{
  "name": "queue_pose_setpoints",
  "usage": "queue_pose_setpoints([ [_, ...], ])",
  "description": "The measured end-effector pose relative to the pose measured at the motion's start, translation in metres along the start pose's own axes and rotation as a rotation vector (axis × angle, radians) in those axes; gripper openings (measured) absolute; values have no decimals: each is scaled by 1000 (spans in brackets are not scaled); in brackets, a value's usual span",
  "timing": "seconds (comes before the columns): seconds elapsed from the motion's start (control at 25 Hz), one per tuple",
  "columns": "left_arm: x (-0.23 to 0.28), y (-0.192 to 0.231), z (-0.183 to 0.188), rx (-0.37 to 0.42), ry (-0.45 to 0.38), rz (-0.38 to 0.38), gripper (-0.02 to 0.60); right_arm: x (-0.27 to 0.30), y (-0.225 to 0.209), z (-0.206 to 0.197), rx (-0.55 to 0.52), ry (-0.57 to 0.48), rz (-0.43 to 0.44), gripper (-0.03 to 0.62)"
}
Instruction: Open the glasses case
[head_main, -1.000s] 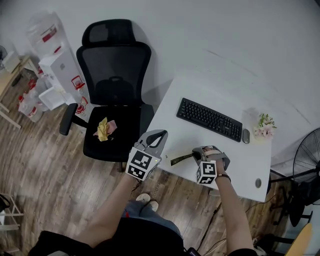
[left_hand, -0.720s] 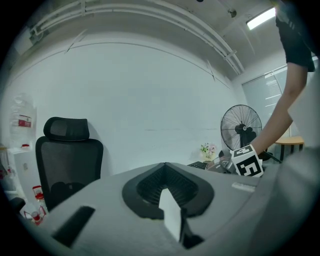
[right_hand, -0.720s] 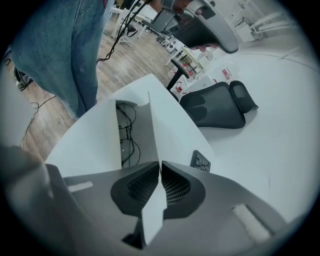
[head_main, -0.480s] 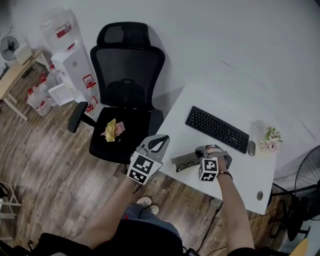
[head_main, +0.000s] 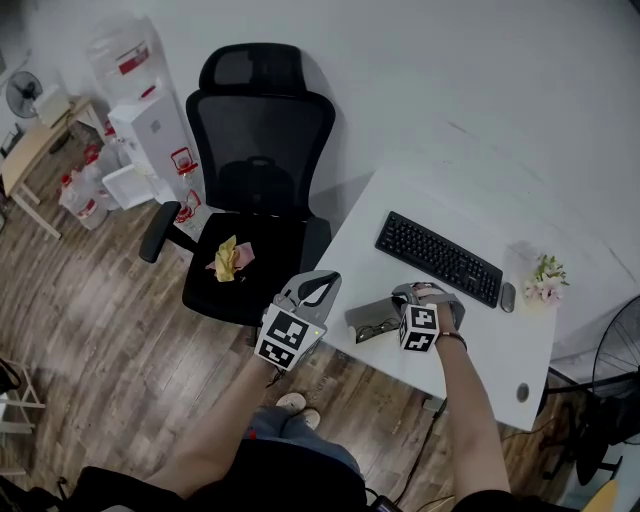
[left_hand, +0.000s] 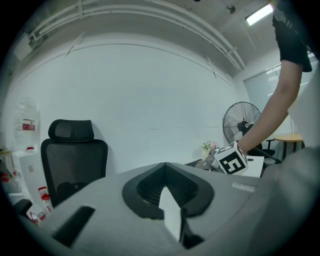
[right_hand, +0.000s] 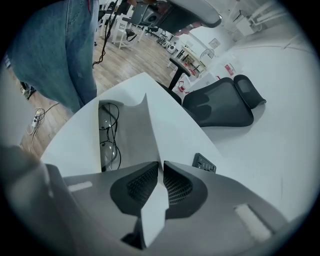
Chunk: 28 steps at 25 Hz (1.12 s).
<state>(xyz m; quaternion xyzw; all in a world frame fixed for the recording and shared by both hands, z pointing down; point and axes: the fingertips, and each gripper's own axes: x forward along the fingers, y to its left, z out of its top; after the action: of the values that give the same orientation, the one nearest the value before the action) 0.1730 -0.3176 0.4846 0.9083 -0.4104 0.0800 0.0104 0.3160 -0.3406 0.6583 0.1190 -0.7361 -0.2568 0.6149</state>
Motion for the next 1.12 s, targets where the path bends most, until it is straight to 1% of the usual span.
queue_pose_setpoints([
  [0.2,2,-3,0,2,4,-8,8,-2,0,1,9,-7,0,32],
  [0.28,2,-5,0,4,4,-12,8,-3,2,1,16,-10,1,69],
  [0.44,3,-10,1,4,0,-24,8,-10,4,1,29,-21,-5,83],
  [0.52,4,-12,3,4,-5,-32,8,-18,3,2,47,-31,-16,94],
  [0.6,7,-15,5,2,-14,-42,8,-30,1,1,98,-51,-45,95],
  [0.64,10,-17,6,2,-19,-49,8,-38,-1,0,141,-67,-68,95],
  [0.72,15,-21,9,3,-28,-65,8,-58,-9,-4,261,-108,-133,86],
  [0.92,31,-33,17,-8,-49,-104,8,-112,-29,-25,649,-238,-344,46],
  [1.04,39,-43,26,-9,-63,-128,8,-145,-30,-40,868,-328,-467,40],
  [1.12,42,-49,32,-7,-76,-143,8,-167,-27,-48,992,-376,-551,34],
])
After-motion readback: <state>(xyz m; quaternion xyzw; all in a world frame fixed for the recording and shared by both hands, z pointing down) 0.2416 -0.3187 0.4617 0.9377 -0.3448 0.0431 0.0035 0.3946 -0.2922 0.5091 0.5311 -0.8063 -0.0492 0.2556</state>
